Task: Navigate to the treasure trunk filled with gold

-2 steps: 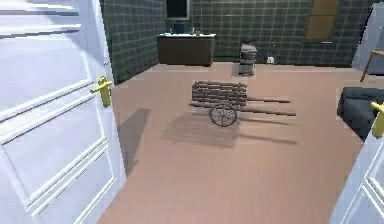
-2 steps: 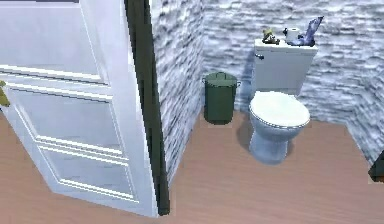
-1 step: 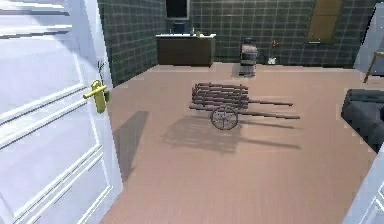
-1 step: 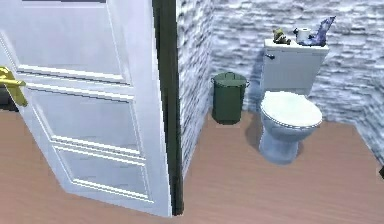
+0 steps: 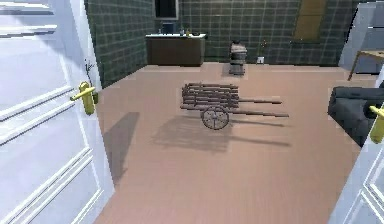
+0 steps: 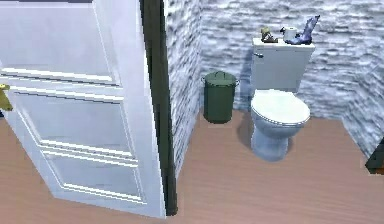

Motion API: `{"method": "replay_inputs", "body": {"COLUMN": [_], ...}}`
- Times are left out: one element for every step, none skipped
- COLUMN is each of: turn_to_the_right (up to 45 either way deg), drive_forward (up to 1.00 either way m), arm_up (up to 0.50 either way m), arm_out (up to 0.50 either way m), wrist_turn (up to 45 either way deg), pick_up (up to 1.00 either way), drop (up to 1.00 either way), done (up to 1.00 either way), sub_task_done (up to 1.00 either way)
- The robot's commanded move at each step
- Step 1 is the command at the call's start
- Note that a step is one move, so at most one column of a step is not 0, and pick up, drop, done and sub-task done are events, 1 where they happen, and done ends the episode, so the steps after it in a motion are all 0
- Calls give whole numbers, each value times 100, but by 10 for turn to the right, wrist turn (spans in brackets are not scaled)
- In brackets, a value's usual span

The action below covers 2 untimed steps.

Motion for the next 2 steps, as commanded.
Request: {"method": "replay_inputs", "body": {"turn_to_the_right": [450, 450], "drive_forward": [0, 0], "arm_up": [0, 0], "arm_out": [0, 0], "wrist_turn": [0, 0], "pick_up": [0, 0], "drop": [0, 0], "done": [0, 0], "sub_task_done": [0, 0]}}
